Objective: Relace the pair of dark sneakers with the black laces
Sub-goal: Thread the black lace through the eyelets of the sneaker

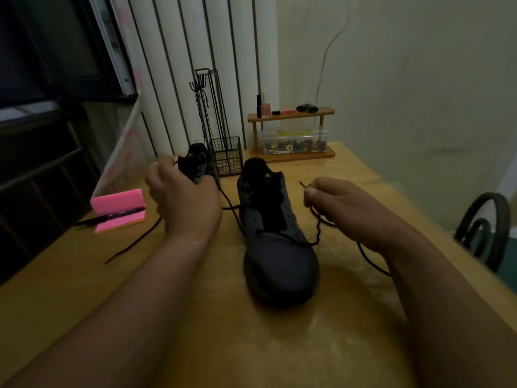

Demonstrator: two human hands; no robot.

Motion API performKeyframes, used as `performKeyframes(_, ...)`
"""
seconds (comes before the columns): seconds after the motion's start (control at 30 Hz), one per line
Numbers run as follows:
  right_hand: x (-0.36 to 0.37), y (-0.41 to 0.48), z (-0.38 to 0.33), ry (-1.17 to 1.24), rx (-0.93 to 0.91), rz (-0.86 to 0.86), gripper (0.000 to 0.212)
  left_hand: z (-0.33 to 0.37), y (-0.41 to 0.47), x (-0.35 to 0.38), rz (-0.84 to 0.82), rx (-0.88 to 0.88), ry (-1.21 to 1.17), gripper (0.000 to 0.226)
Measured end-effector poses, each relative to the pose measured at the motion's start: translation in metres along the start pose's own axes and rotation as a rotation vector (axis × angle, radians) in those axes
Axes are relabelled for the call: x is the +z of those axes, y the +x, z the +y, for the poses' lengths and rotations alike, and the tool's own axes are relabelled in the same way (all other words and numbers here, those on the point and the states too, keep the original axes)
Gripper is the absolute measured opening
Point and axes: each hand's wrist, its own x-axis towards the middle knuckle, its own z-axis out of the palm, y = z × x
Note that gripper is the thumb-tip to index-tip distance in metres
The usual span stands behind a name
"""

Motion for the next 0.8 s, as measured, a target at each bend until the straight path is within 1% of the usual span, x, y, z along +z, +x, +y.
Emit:
performKeyframes(0.03,-0.002,-0.001,-0.001,-0.036,-0.014,-0.021,0.026,0.001,-0.008,-0.003,0.085,0.194,0.006,0.046)
performKeyframes(0.07,-0.003,-0.002,-0.002,-0.07,-0.026,-0.045,0.024,0.004,-0.015,-0.006,0.101,0.42,0.016,0.037)
performKeyframes(0.1,-0.005,-0.003,-0.002,-0.096,-0.036,-0.064,0.022,0.008,-0.023,-0.007,0.032,0.611,0.08,0.025)
performKeyframes(0.13,-0.006,-0.003,-0.002,-0.111,-0.044,-0.076,0.02,0.011,-0.03,-0.007,-0.103,0.741,0.181,0.015)
performKeyframes(0.17,-0.007,-0.003,-0.002,-0.11,-0.05,-0.085,0.019,0.015,-0.036,-0.006,-0.264,0.804,0.317,0.01)
performKeyframes(0.2,-0.007,-0.004,-0.002,-0.105,-0.055,-0.09,0.018,0.018,-0.04,-0.005,-0.406,0.819,0.446,0.009)
performKeyframes(0.27,-0.007,-0.004,-0.003,-0.094,-0.067,-0.1,0.014,0.023,-0.04,-0.002,-0.569,0.794,0.619,0.011)
performKeyframes(0.33,-0.007,-0.004,-0.003,-0.08,-0.081,-0.102,0.006,0.026,-0.035,-0.001,-0.669,0.746,0.661,0.009)
performKeyframes(0.4,-0.008,-0.003,-0.002,-0.097,-0.091,-0.101,0.003,0.027,-0.032,0.0,-0.757,0.689,0.625,0.008)
performKeyframes(0.43,-0.009,-0.003,-0.001,-0.125,-0.091,-0.101,0.005,0.026,-0.031,0.001,-0.774,0.658,0.594,0.009)
performKeyframes(0.53,-0.008,-0.002,0.002,-0.193,-0.071,-0.109,0.008,0.02,-0.032,0.005,-0.755,0.601,0.513,0.011)
performKeyframes(0.67,-0.006,-0.001,0.004,-0.213,-0.074,-0.106,0.012,0.013,-0.035,0.005,-0.739,0.534,0.395,0.002)
performKeyframes(0.8,-0.005,-0.002,0.002,-0.212,-0.07,-0.111,0.016,0.009,-0.04,0.005,-0.709,0.484,0.327,0.007)
